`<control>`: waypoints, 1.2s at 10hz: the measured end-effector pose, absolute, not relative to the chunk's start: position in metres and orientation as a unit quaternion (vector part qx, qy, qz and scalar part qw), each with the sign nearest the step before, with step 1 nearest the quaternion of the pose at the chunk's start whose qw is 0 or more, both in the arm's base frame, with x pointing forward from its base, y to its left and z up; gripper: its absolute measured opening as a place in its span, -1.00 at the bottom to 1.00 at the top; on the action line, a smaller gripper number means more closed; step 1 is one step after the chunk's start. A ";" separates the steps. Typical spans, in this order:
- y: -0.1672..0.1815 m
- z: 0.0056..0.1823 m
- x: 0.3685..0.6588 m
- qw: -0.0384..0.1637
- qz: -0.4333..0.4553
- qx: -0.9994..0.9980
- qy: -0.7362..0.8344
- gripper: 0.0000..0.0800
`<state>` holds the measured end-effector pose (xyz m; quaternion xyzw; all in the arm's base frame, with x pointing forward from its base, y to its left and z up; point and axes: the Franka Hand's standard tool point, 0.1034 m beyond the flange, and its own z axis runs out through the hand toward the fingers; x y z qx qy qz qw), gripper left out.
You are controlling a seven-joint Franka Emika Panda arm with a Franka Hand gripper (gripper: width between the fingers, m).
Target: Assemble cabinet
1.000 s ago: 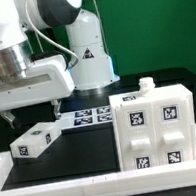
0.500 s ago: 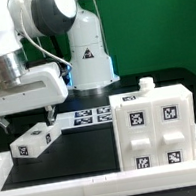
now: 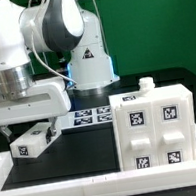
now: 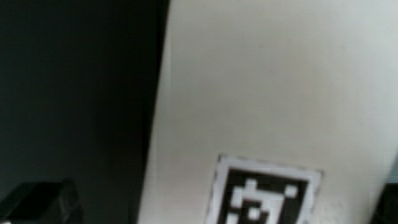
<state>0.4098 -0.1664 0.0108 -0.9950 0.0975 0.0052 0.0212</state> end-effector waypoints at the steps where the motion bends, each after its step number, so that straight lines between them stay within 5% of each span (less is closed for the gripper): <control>1: -0.165 0.008 0.410 0.019 0.004 -0.995 0.096 0.99; 3: -0.161 0.007 0.411 0.016 0.000 -0.996 0.090 0.91; 4: -0.161 0.007 0.411 0.016 0.000 -0.996 0.089 0.47; 8: -0.160 0.009 0.412 0.017 -0.001 -0.998 0.057 0.40; 12: -0.124 0.062 0.440 0.034 -0.016 -0.999 0.021 0.40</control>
Offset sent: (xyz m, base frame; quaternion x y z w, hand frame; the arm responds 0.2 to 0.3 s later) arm 0.0030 0.0021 -0.0023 -0.0122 0.0093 -0.0119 0.9998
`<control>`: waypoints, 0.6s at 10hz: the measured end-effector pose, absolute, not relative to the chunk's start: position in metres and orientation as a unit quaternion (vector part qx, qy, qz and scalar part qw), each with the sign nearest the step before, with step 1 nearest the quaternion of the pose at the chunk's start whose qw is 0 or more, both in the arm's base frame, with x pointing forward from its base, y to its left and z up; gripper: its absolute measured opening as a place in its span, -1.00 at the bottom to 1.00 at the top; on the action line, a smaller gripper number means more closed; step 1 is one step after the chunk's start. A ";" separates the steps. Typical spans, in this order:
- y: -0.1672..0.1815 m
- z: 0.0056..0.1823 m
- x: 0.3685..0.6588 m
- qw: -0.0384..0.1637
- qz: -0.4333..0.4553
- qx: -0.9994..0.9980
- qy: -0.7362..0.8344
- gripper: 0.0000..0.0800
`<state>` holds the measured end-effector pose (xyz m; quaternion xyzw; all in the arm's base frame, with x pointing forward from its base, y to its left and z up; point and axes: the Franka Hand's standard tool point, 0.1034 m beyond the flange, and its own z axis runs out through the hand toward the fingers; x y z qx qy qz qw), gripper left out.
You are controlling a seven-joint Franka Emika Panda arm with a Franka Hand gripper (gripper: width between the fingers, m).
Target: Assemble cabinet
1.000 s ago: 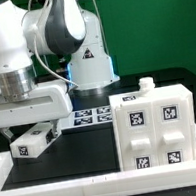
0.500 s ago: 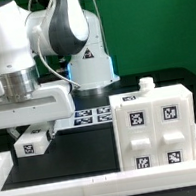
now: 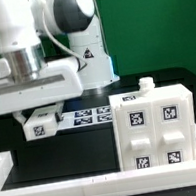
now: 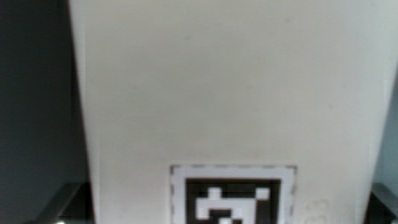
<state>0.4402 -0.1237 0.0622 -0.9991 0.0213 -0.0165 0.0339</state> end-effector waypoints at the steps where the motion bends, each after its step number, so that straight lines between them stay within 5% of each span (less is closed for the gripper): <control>1: -0.106 0.081 0.450 0.039 -0.023 -0.999 0.019 0.40; 6: 0.006 0.140 0.523 0.046 -0.046 -0.995 0.069 0.40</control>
Offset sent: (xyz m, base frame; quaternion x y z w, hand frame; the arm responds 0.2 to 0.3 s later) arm 0.0532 0.0713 0.0441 -0.0179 0.0263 0.0011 0.9995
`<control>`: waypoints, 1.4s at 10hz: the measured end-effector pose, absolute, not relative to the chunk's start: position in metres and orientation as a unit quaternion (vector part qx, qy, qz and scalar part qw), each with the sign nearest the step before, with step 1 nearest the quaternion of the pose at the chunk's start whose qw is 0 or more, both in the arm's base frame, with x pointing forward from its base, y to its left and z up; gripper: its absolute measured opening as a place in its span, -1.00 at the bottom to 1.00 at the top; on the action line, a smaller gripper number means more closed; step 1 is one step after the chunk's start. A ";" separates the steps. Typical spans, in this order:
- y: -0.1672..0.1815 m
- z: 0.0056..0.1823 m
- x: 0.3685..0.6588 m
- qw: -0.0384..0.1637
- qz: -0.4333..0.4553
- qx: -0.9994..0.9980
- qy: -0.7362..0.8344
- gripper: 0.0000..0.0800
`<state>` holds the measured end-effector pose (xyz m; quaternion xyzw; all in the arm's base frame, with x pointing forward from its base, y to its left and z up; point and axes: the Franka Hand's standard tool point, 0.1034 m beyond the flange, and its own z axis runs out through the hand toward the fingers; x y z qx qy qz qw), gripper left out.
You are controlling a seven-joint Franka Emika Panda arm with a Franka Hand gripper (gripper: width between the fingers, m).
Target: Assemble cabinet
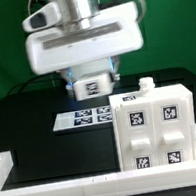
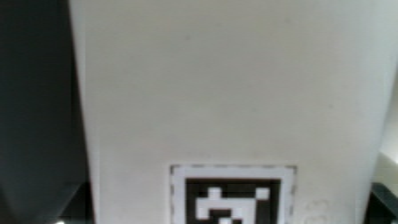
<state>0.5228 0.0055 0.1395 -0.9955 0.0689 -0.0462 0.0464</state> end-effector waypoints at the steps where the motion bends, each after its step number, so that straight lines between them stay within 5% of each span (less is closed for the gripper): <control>1: 0.018 0.143 0.539 0.050 -0.048 -0.995 0.077 0.40; 7: 0.023 0.146 0.547 0.052 -0.048 -0.994 0.081 0.40; 12: 0.047 0.175 0.605 0.065 -0.058 -0.994 0.066 0.40; 14: 0.046 0.171 0.603 0.064 -0.058 -0.994 0.066 0.40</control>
Offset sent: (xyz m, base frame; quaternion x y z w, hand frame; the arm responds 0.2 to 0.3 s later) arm 0.0000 0.0000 0.0000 0.0000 0.0000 0.0000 1.0000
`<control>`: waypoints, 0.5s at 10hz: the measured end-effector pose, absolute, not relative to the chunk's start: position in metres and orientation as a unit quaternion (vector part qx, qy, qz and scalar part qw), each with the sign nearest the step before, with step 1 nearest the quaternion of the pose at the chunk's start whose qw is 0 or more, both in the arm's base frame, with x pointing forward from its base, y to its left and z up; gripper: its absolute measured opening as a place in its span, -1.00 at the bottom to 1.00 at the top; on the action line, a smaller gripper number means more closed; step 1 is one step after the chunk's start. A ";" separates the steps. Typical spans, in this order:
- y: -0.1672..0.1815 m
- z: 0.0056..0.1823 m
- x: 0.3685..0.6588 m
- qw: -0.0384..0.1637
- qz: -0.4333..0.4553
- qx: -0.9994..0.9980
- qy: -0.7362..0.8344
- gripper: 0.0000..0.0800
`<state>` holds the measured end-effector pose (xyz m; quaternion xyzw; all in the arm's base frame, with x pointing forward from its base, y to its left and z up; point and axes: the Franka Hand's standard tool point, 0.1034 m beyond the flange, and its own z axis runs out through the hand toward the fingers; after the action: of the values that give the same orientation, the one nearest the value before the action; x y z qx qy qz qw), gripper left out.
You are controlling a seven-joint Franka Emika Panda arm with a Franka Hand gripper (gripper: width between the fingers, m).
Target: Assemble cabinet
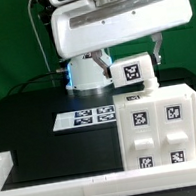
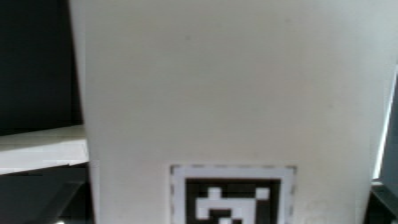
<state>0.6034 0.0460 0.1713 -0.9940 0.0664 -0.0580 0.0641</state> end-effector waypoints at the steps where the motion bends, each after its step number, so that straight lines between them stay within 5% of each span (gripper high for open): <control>1: 0.046 0.171 0.603 0.064 -0.058 -0.994 0.066 0.40; 5: 0.056 0.169 0.627 0.069 -0.052 -0.994 0.060 0.40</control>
Offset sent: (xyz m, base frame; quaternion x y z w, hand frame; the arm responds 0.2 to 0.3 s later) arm 0.0391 0.0121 0.0043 0.0039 -0.0332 -0.0160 0.9993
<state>0.6274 0.0561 0.1689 -0.9945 0.0600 -0.0518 0.0689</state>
